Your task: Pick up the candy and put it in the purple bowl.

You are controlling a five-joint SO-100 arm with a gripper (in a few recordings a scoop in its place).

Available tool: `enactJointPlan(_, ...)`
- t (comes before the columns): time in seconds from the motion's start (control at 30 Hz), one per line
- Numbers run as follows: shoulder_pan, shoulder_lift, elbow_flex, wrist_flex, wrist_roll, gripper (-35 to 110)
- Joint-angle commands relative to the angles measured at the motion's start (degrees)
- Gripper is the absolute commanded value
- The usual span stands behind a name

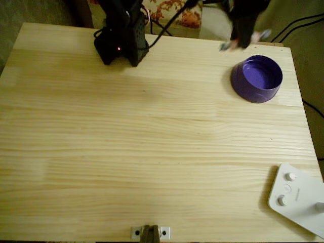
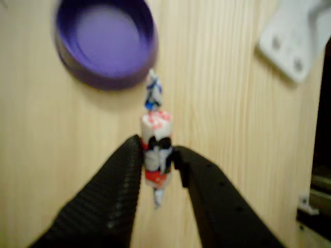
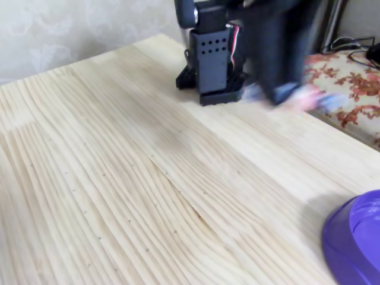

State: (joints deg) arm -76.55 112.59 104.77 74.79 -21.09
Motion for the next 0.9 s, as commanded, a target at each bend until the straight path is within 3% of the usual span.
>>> enactJointPlan(0.0, -4.39, -2.99, -10.63, -0.7, 5.01, 1)
enactJointPlan(0.4, -8.79, -26.37, -31.99, 0.0, 8.44, 1)
enactJointPlan(0.87, -11.69, -45.0, -45.79, 0.0, 9.4, 1)
